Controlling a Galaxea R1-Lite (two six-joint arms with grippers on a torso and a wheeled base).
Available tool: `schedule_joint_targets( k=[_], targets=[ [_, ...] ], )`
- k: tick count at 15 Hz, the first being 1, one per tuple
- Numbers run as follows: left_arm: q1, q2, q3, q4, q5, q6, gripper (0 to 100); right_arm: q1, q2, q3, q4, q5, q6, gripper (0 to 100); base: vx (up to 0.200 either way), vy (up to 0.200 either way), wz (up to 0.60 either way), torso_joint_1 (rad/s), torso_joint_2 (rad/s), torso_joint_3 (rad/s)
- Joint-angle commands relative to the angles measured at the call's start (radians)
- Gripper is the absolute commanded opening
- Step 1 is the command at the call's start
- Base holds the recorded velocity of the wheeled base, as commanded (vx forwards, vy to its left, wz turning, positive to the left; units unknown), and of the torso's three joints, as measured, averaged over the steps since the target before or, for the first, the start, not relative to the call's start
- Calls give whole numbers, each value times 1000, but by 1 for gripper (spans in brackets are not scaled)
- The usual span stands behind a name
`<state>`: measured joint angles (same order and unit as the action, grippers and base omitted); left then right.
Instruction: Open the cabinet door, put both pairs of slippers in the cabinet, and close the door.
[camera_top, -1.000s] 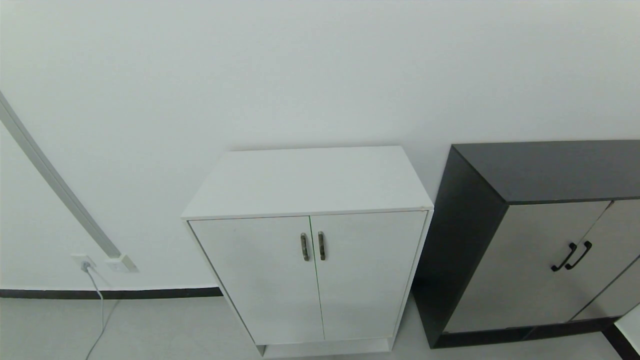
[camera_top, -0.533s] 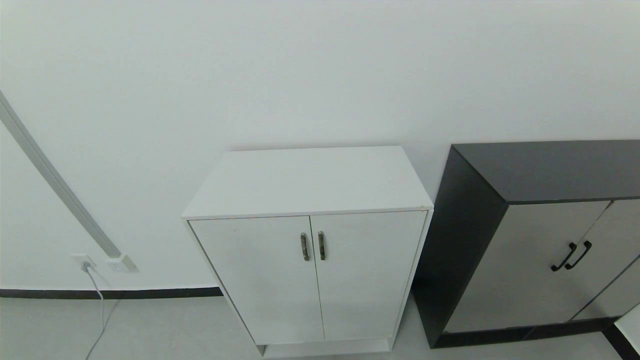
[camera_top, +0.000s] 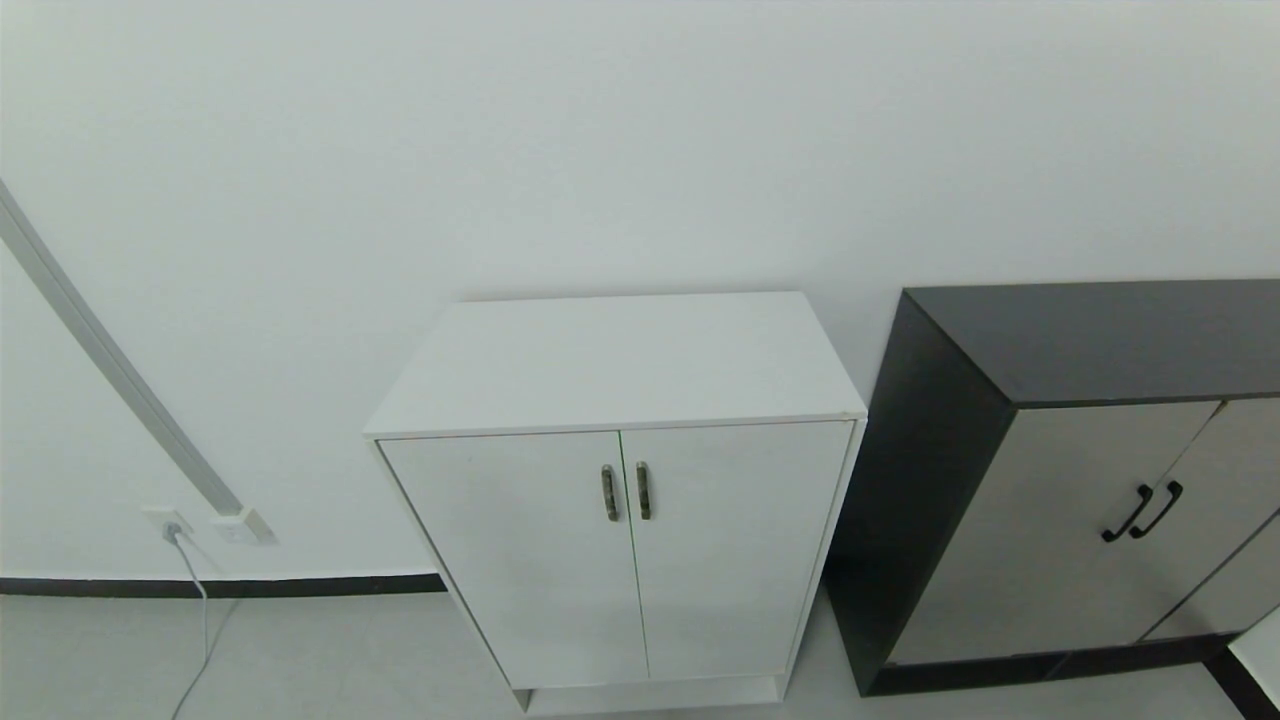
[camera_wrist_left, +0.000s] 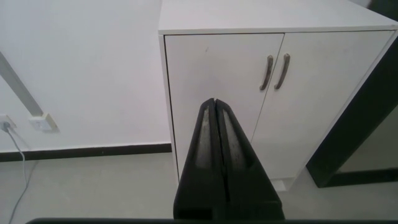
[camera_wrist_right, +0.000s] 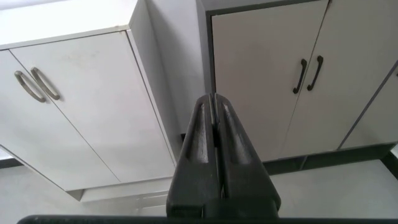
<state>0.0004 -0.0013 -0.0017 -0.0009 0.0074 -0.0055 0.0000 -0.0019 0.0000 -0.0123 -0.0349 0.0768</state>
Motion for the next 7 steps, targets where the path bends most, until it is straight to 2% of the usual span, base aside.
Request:
schedule_joint_targets(
  k=[1,7],
  targets=[
    [1,1,0,-1,0,-1,0,0,2,0,0,0,-2,0,0,0,0,0,0,0],
    [1,1,0,1,0,-1,0,0,2,0,0,1,-6,0,0,0,0,0,0,0]
  ],
)
